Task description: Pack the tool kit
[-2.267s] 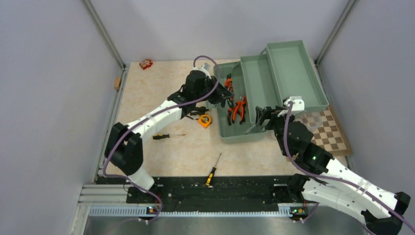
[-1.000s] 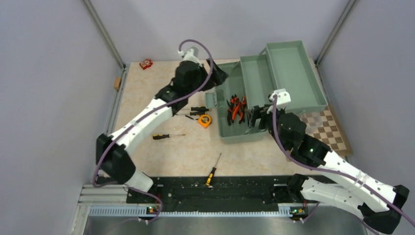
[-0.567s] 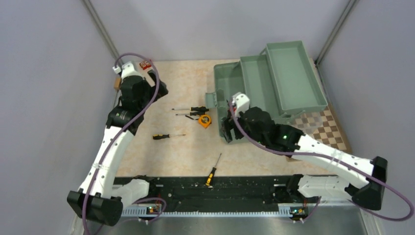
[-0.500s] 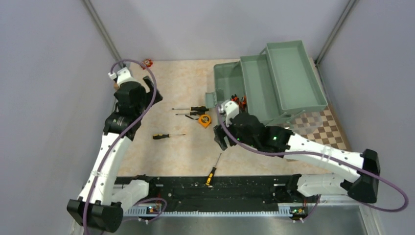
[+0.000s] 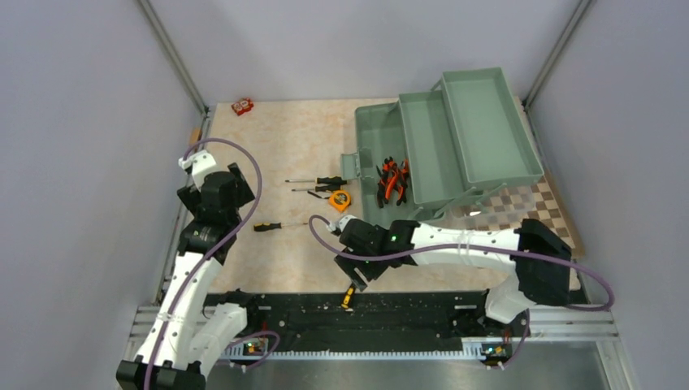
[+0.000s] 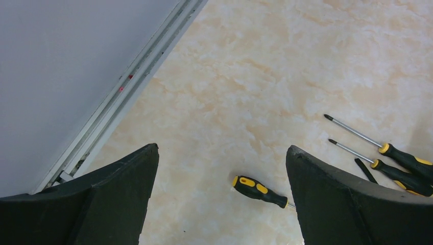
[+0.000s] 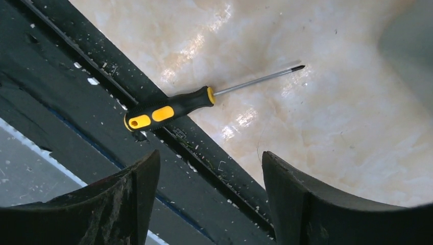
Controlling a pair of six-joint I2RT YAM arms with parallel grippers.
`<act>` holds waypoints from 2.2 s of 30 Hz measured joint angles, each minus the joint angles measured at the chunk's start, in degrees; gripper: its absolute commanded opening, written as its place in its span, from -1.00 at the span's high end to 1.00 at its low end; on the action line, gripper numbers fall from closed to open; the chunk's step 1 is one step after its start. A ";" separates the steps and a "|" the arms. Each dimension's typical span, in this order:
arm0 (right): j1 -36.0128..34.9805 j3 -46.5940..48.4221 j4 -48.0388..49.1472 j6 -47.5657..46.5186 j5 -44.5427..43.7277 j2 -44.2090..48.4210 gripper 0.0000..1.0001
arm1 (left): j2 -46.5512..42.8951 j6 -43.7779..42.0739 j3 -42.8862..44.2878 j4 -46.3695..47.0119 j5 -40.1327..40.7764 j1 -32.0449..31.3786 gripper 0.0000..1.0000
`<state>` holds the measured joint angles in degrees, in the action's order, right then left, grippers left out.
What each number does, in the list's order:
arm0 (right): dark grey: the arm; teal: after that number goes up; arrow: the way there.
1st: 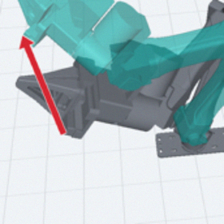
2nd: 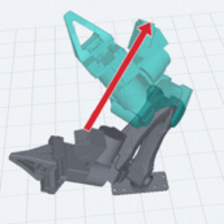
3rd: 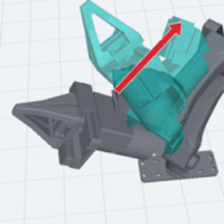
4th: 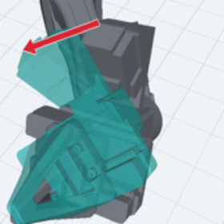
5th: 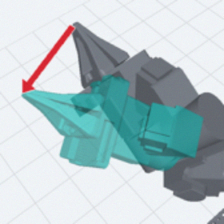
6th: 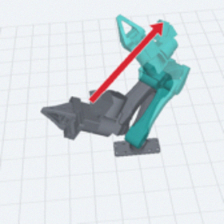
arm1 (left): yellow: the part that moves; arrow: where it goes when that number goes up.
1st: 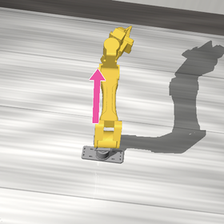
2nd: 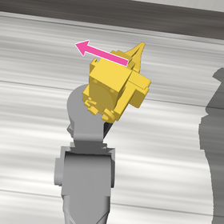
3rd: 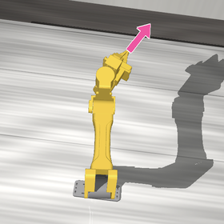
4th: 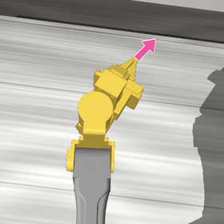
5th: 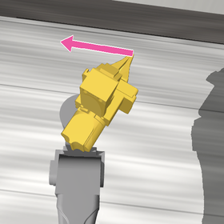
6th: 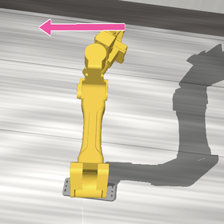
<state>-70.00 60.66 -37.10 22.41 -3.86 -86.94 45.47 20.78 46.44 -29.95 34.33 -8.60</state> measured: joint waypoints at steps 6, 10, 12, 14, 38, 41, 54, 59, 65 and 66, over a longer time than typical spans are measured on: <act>0.00 2.95 -1.81 4.92 -0.20 -4.83 -0.43 | 0.31 -0.55 -0.15 1.55 0.68 0.02 -0.97; 0.00 6.25 -1.40 7.06 -2.58 -9.33 -0.38 | 0.66 -0.81 -0.17 1.81 0.66 0.02 -0.97; 0.04 6.91 -1.03 7.76 -3.56 -11.15 -0.34 | 0.68 -0.92 -0.20 1.88 0.66 0.02 -0.97; 0.37 6.93 -0.83 8.46 -4.48 -12.48 -0.28 | 0.68 -1.01 -0.20 1.92 0.66 0.02 -0.98; 3.87 3.48 3.08 12.81 -5.64 -13.55 -0.02 | 0.66 -1.27 -0.83 2.58 -0.44 0.04 -0.95; 3.96 3.08 2.91 13.62 -5.57 -12.31 -0.02 | 0.66 -1.27 -0.83 2.58 -0.46 0.04 -0.95; 5.07 3.28 4.33 12.98 -3.56 -15.45 0.25 | 0.63 -1.27 -0.85 2.56 -0.46 0.04 -0.95; 5.57 5.92 4.90 10.88 -3.04 -17.70 0.53 | 0.37 -1.29 -0.85 2.56 -0.46 0.04 -0.95; 5.25 10.49 9.31 6.43 -2.23 -21.88 0.97 | -0.37 -1.36 -0.92 2.58 -0.37 0.04 -0.95; 5.25 11.37 9.94 5.40 -2.12 -22.60 1.00 | -0.42 -1.40 -0.92 2.60 -0.37 0.04 -0.95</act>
<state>-64.75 72.03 -27.16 27.81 -5.98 -109.54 45.06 19.38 45.52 -27.35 33.95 -8.56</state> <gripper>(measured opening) 0.072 0.975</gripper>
